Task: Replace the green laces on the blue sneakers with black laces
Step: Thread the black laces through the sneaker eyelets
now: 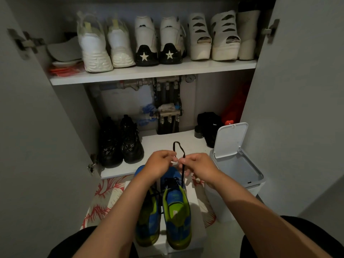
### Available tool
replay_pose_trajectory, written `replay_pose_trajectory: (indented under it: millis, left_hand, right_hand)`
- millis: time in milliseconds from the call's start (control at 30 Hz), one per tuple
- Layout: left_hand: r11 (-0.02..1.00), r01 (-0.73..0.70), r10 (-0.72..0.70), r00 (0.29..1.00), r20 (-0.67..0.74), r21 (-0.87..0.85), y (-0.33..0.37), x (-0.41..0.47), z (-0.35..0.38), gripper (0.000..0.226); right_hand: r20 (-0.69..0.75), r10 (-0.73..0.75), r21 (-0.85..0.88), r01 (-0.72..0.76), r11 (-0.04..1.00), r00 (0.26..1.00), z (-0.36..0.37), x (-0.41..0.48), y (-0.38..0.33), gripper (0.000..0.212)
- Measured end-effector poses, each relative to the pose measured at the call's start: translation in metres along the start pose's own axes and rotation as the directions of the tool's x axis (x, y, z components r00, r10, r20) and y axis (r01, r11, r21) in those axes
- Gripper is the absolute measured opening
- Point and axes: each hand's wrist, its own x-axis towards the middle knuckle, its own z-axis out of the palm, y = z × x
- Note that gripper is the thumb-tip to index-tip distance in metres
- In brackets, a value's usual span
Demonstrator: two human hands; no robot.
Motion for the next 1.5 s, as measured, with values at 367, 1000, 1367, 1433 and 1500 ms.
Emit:
replay_pose_trajectory:
  millis: [367,1000,1367,1433,1500]
  left_hand:
    - [0.945,-0.097,0.042,0.983,0.178,0.312,-0.008,-0.006,0.013,0.035]
    - [0.956,-0.273,0.251,0.952,0.177,0.111,0.006,-0.016,-0.017,0.035]
    - [0.937,-0.17,0.156,0.985,0.069,0.304,-0.007,-0.028,-0.047,0.016]
    - [0.956,-0.142,0.134,0.99,0.05,0.257,-0.008,-0.03,-0.052,0.014]
    - [0.97,-0.126,0.119,0.992,0.045,0.208,-0.007,-0.034,-0.056,0.013]
  right_hand:
    - [-0.114,-0.014,0.15,0.031,0.988,0.993,0.003,0.001,-0.014,0.026]
    - [0.089,-0.144,-0.104,0.153,0.983,0.986,0.015,0.004,-0.016,0.039]
    - [0.148,-0.155,-0.22,0.185,0.958,0.977,0.007,0.002,-0.02,0.024]
    - [0.142,-0.145,-0.234,0.176,0.956,0.979,0.005,0.002,-0.018,0.021]
    - [0.148,-0.14,-0.238,0.173,0.956,0.979,0.004,0.002,-0.017,0.017]
